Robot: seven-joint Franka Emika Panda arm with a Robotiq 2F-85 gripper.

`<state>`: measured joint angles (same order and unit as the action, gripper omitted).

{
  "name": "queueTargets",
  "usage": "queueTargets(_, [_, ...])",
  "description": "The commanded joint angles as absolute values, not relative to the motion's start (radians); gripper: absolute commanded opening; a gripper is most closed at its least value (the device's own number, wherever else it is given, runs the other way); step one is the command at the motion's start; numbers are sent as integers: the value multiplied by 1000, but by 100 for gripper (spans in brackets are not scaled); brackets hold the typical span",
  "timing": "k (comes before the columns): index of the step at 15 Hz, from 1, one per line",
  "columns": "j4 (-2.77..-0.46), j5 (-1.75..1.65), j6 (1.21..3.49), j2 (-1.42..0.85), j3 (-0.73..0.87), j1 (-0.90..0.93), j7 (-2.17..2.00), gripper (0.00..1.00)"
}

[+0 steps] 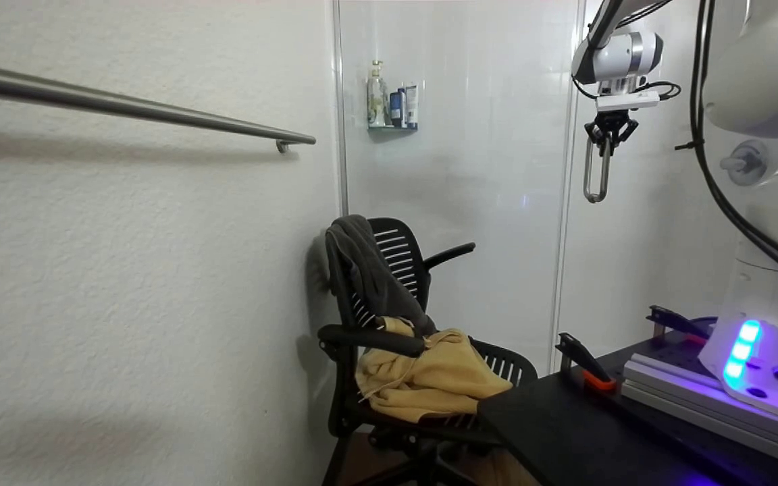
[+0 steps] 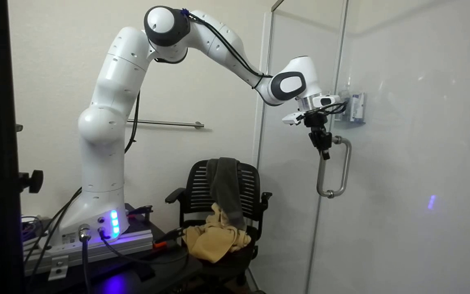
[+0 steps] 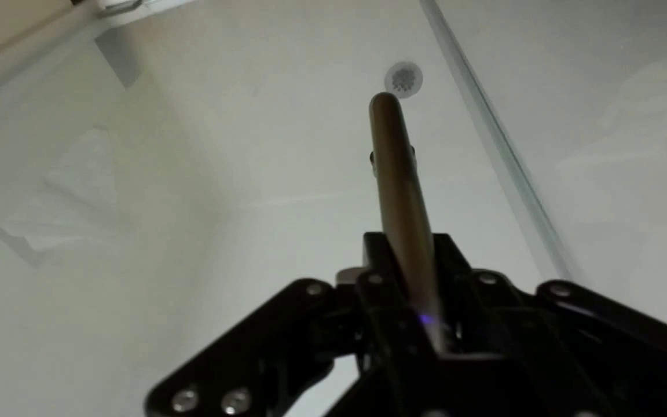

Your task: Open the door

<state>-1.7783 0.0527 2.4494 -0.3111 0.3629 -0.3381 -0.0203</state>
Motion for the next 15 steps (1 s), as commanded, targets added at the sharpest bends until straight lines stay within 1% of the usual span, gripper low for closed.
queueTargets(1, [-1853,-18,2248,-199,374,-349,-8,6])
queueTargets(6, [-1884,-76,2089,-149,378,-344,-6,6])
queueTargets(15, [-2001,-164,2068,-41,386,-339,-2,6])
